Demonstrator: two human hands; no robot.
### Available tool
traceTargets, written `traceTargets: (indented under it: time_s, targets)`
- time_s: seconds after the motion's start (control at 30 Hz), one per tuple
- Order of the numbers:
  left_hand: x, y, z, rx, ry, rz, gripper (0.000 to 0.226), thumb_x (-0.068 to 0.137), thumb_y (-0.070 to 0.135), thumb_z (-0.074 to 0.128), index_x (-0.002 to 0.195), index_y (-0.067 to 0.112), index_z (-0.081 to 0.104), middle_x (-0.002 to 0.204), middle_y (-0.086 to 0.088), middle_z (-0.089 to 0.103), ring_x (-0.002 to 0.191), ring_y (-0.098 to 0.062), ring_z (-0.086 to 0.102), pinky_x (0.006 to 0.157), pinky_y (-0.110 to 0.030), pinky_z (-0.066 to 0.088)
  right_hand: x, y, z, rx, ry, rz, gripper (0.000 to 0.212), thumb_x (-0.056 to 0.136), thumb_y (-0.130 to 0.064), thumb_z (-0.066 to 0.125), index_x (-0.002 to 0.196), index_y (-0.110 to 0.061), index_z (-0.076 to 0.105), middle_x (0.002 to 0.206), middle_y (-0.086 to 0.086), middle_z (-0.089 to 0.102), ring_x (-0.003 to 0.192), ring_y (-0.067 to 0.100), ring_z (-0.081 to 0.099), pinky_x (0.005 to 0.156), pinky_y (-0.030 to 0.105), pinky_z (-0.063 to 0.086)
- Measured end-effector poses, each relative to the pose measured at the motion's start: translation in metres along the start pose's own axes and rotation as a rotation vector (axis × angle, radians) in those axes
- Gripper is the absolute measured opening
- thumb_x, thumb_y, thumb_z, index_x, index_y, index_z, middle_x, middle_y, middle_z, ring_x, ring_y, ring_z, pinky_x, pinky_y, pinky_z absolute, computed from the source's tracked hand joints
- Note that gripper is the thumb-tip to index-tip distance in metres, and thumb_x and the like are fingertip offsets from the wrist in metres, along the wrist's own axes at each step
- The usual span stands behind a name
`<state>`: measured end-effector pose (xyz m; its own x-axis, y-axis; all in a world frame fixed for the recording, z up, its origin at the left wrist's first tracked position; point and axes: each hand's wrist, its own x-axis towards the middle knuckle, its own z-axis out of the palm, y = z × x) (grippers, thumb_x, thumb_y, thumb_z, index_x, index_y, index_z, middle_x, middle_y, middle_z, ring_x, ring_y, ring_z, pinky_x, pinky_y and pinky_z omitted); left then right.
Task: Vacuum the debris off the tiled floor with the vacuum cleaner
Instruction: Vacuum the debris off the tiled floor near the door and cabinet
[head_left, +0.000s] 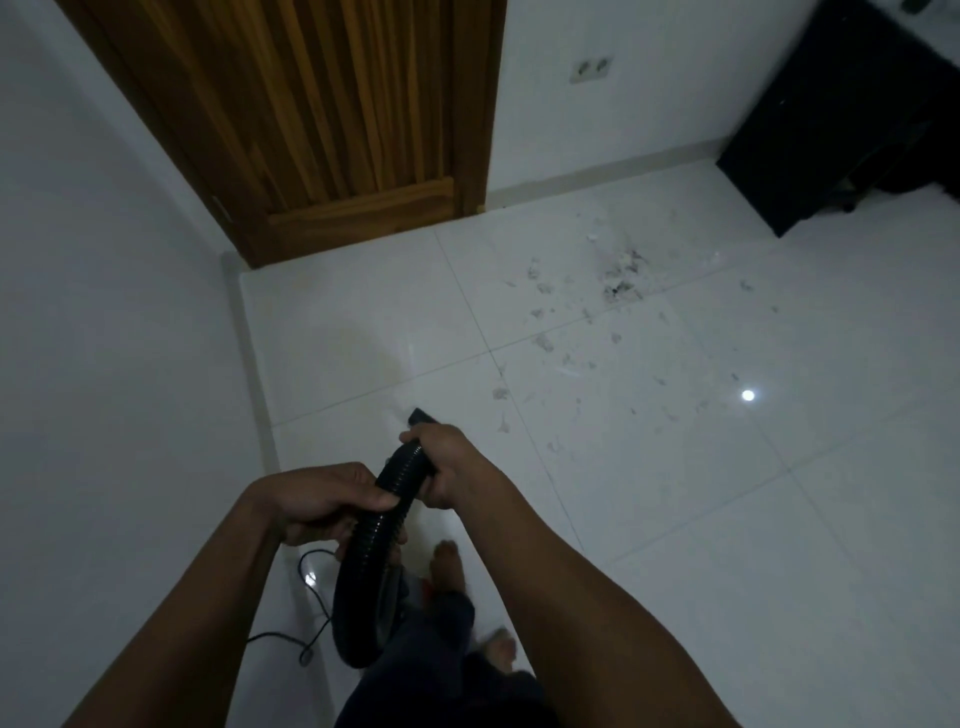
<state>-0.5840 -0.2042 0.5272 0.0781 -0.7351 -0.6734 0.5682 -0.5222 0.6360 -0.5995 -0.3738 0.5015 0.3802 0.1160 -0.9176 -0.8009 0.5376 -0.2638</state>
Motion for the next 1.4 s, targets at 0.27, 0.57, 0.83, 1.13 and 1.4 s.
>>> traceTargets:
  time_s: [0.27, 0.57, 0.83, 1.13, 1.4]
  targets:
    - [0.004, -0.046, 0.065, 0.030, -0.016, -0.066, 0.056, 0.073, 0.049, 0.082, 0.096, -0.001, 0.075, 0.098, -0.022, 0.073, 0.082, -0.029, 0.071, 0.074, -0.036, 0.054, -0.015, 0.074, -0.048, 0.025, 0.078, -0.010, 0.014, 0.091, -0.009, 0.057, 0.105, -0.006, 0.055, 0.095, 0.014, 0.055, 0.082, 0.027, 0.057, 0.066, 0.038, 0.056]
    - [0.030, -0.071, 0.123, -0.128, -0.044, -0.097, 0.070, 0.079, 0.049, 0.076, 0.119, -0.007, 0.062, 0.115, -0.026, 0.068, 0.096, -0.031, 0.070, 0.076, -0.038, 0.058, -0.025, 0.084, -0.095, -0.299, 0.169, -0.043, 0.019, 0.092, -0.016, 0.059, 0.105, -0.004, 0.051, 0.103, 0.016, 0.057, 0.093, 0.028, 0.060, 0.090, 0.042, 0.055]
    - [0.046, -0.082, 0.136, -0.200, -0.032, -0.117, 0.053, 0.090, 0.045, 0.064, 0.114, -0.001, 0.062, 0.112, -0.021, 0.070, 0.099, -0.029, 0.070, 0.082, -0.043, 0.058, -0.019, 0.084, -0.104, -0.460, 0.204, -0.006, 0.014, 0.094, -0.017, 0.056, 0.100, -0.006, 0.049, 0.109, 0.018, 0.057, 0.102, 0.030, 0.062, 0.095, 0.043, 0.053]
    - [0.060, -0.068, 0.104, -0.289, -0.079, -0.103, 0.083, 0.080, 0.048, 0.076, 0.132, -0.012, 0.050, 0.117, -0.025, 0.068, 0.102, -0.033, 0.070, 0.079, -0.042, 0.057, -0.002, 0.052, -0.090, -0.562, 0.192, -0.010, 0.016, 0.096, -0.018, 0.052, 0.103, -0.005, 0.047, 0.101, 0.017, 0.057, 0.094, 0.029, 0.059, 0.091, 0.040, 0.052]
    - [0.076, -0.028, 0.052, -0.301, -0.114, -0.083, 0.074, 0.086, 0.050, 0.069, 0.128, -0.009, 0.053, 0.120, -0.024, 0.066, 0.109, -0.036, 0.065, 0.087, -0.044, 0.053, 0.025, -0.011, -0.071, -0.623, 0.204, -0.014, 0.012, 0.098, -0.015, 0.048, 0.102, -0.005, 0.047, 0.085, 0.012, 0.051, 0.081, 0.024, 0.054, 0.091, 0.039, 0.050]
